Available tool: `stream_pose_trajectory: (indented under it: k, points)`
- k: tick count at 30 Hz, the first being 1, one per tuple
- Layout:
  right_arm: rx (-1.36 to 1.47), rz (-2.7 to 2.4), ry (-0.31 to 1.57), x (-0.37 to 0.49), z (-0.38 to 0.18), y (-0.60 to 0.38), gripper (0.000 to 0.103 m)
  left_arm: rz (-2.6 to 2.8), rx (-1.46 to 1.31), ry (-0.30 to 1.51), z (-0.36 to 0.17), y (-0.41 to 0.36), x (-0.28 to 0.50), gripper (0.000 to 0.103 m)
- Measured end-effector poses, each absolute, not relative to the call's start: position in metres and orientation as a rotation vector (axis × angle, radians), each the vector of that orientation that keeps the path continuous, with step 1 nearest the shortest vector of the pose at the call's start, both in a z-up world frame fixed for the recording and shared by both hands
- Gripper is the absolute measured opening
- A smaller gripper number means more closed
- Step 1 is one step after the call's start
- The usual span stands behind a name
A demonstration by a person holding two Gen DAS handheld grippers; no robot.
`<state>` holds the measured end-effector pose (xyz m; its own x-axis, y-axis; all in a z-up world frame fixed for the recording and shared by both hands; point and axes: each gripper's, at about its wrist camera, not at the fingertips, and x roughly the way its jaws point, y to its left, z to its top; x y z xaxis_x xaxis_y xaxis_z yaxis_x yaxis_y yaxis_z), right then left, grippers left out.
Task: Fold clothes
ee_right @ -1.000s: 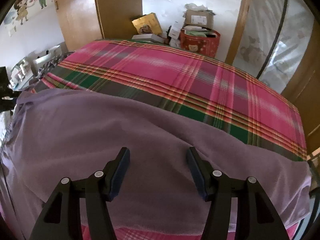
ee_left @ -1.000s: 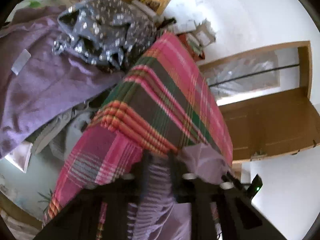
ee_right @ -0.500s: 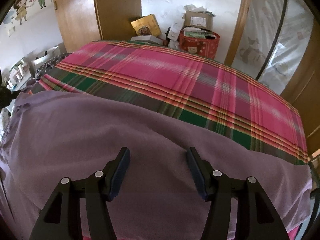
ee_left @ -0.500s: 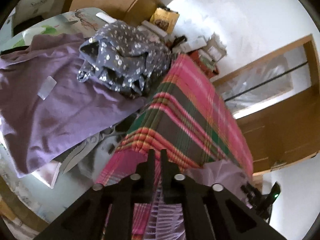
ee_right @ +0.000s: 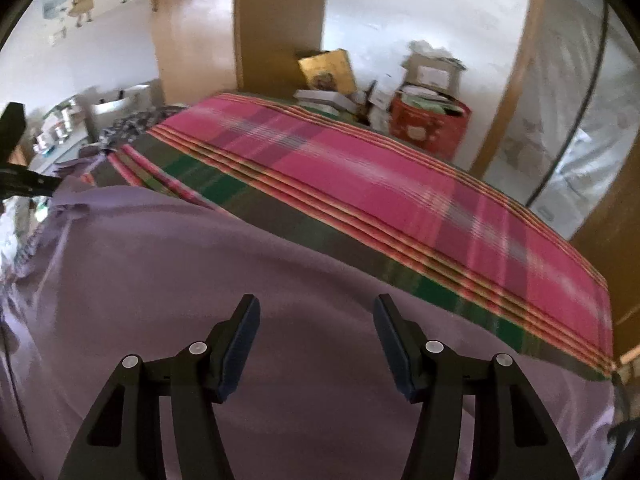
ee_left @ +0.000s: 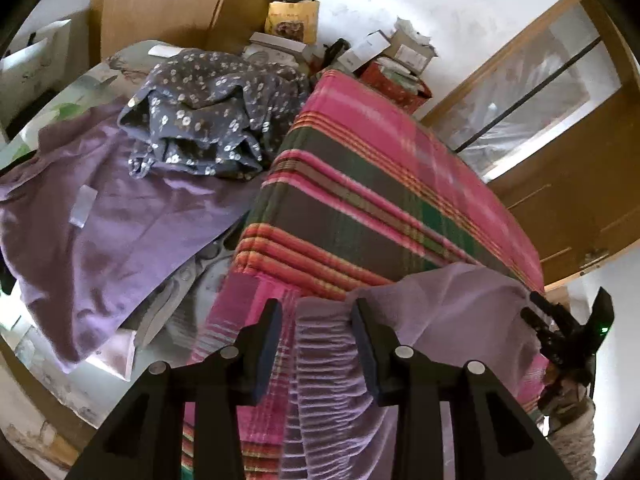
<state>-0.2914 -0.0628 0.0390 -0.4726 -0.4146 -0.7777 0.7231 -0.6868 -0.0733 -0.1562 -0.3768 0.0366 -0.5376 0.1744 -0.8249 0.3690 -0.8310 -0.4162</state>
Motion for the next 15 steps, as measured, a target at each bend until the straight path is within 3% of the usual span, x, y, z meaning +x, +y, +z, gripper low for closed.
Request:
stream_pose_trajectory:
  k: [8,15]
  points:
    - [0.928,-2.086,0.614,-0.293,0.042,-0.118,0.061,-2.63,1.431,0.388,0.064,-0.338,-0.157,0.037]
    - [0.933,-2.016,0.638,-0.304,0.035,-0.155,0.061,-2.69,1.506,0.169,0.067,-0.306,-0.168,0.037]
